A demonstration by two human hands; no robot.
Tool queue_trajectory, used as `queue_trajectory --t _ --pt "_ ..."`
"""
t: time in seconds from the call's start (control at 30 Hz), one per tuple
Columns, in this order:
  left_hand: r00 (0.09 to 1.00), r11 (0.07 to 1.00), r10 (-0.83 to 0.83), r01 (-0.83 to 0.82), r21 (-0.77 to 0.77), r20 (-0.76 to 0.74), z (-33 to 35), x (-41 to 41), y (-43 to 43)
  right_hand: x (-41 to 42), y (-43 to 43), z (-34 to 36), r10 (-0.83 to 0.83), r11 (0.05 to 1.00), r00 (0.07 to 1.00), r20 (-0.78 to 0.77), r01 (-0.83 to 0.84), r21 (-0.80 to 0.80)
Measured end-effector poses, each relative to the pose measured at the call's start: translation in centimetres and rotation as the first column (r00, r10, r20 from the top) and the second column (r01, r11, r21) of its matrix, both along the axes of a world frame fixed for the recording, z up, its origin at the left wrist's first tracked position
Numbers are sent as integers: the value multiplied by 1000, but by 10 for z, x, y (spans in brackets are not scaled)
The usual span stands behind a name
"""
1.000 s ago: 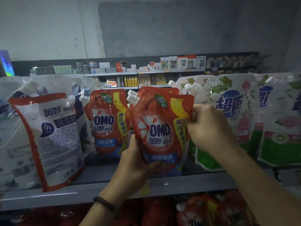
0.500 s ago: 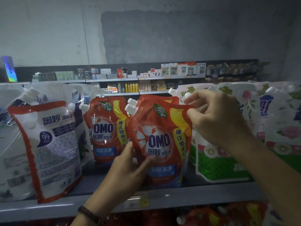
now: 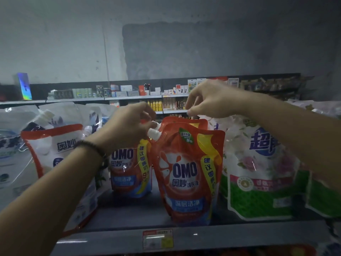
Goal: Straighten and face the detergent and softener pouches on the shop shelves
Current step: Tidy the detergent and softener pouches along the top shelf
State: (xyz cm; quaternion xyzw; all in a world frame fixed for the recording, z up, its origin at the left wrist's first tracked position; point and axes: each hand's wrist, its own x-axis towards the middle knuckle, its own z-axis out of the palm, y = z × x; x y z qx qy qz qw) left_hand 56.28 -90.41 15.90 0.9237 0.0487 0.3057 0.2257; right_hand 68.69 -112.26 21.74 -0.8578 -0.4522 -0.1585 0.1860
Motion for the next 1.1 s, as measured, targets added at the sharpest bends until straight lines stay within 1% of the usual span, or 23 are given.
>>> queue_trajectory --t 0.07,0.1,0.17,0.23,0.33,0.43,0.57,0.73,0.9,1.1 --pt "1000 997 -19 21 81 -23 12 12 3 8 9 3 -7 994 1000 2 7 -112" --pt "998 995 -33 38 93 -48 17 17 4 12 14 3 -13 985 1000 -5 12 -170" --pt "987 994 -57 70 83 -152 25 28 7 20 23 3 -33 959 999 -14 28 -281" --pt "956 994 -66 89 68 -285 29 40 10 31 32 1 -60 925 998 -18 49 -378" --pt "901 993 -74 106 51 -427 27 60 22 46 42 -4 -84 890 995 -49 53 -454" --pt "894 986 -77 132 97 -442 23 74 34 50 47 -8 -96 882 990 -106 35 -470" --pt "901 986 -87 137 89 -425 20 80 41 52 47 -10 -112 887 990 -82 62 -458" --pt "905 974 -122 189 128 -407 21 80 40 47 45 -8 -135 900 985 -110 76 -429" --pt "889 967 -166 231 105 -426 23 74 36 42 40 -3 -174 896 979 -108 112 -430" --pt "852 964 -176 251 88 -493 27 71 36 38 36 -1 -154 884 986 -71 105 -456"
